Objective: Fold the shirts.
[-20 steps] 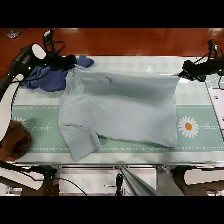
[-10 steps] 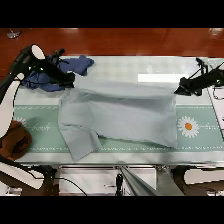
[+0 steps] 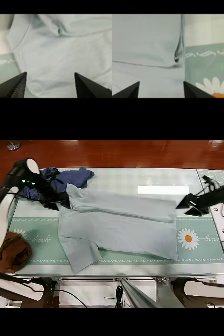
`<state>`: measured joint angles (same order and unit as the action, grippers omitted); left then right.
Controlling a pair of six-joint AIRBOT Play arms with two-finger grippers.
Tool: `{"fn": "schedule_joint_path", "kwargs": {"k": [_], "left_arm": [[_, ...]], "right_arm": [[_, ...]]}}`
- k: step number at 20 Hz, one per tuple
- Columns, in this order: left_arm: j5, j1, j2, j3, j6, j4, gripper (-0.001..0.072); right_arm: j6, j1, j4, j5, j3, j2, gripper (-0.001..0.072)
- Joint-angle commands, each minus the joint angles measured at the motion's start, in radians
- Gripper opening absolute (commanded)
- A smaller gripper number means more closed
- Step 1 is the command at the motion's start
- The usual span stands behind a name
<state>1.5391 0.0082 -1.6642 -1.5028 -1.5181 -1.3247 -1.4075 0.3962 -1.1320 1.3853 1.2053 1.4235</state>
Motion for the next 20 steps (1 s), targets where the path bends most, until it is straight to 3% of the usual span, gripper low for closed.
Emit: {"fn": "schedule_joint_path", "kwargs": {"k": [1,3,5,6,8,14,20], "left_arm": [[-0.047,0.063,0.158,0.154,0.025,0.059,0.0706],[-0.14,0.115,0.28,0.349,0.023,0.073,0.0706],[-0.285,0.197,0.409,0.55,-0.04,0.104,0.0706],[-0.332,0.246,0.468,0.647,-0.025,0.174,0.0706],[-0.339,0.328,0.533,0.794,0.085,0.293,0.0706],[-0.332,0.364,0.535,0.993,0.227,0.399,0.0705],[-0.441,0.222,0.534,1.07,0.222,0.488,0.0704]], "right_arm": [[0.009,0.051,-0.003,-0.104,-0.237,-0.273,0.0627],[0.008,0.051,0.075,-0.228,-0.47,-0.463,0.0627],[0.052,0.051,0.199,-0.244,-0.653,-0.596,0.0627],[0.061,0.051,0.254,-0.238,-0.721,-0.64,0.0627],[0.078,0.05,0.345,-0.229,-0.816,-0.696,0.0627],[0.085,0.051,0.383,-0.212,-0.839,-0.712,0.0627],[0.081,0.053,0.394,-0.211,-0.837,-0.712,0.0626]]}}
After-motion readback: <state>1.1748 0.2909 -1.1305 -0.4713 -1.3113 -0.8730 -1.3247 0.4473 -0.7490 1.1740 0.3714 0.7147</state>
